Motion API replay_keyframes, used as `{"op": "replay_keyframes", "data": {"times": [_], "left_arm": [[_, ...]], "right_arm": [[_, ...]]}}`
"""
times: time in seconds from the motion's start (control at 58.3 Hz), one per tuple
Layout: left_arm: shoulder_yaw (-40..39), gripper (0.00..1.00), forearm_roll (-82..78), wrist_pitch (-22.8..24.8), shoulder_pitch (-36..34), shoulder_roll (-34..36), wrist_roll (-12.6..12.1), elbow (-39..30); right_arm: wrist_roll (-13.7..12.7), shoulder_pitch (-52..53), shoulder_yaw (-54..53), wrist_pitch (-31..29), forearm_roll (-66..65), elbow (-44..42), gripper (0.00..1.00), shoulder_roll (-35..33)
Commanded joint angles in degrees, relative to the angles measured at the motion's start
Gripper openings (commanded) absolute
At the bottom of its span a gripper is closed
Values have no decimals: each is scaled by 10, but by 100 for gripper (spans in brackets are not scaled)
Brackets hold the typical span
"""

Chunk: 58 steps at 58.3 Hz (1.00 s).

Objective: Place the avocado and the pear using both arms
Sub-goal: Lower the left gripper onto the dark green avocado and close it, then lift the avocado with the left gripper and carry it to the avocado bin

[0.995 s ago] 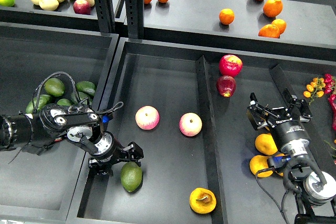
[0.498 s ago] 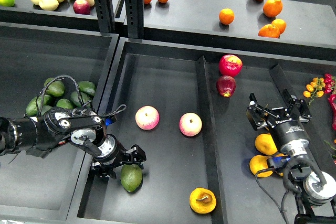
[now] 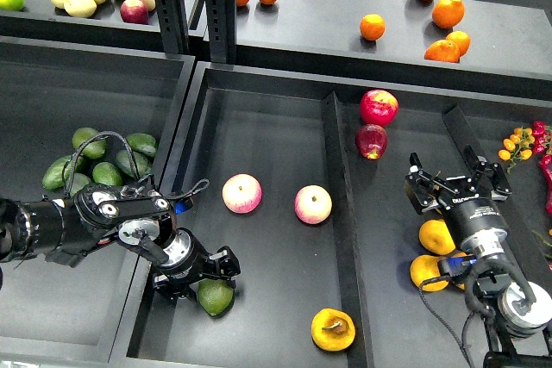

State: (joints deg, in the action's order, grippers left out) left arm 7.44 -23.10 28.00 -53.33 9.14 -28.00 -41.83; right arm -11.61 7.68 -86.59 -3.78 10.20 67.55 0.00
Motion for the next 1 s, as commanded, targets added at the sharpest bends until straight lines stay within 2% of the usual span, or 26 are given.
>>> {"op": "replay_keyframes", "data": {"times": [0.0,0.017,0.034,0.137,0.463,0.652,0.978], "left_arm": [[-9,36,5,0,3,0,0,0],[-15,25,8,0,6,0,0,0],[-21,20,7,0,9,0,0,1],[-40,13,7,0,13,0,0,1],[-68,13,10,0,-25,14,0,-6],[-89,14,11,0,-77,60,0,-7],[-110,16,36,0,-99,143,0,1]], "right_arm": [[0,-1,-1,-1,0,0,99,0],[0,-1,-1,-1,0,-1,99,0],[0,-1,-1,-1,0,0,99,0],[0,-3,-1,-1,0,0,99,0],[0,-3,0,-1,0,0,99,0],[0,-3,1,-3,0,1,99,0],[-1,-3,5,-3,1,3,99,0]]}}
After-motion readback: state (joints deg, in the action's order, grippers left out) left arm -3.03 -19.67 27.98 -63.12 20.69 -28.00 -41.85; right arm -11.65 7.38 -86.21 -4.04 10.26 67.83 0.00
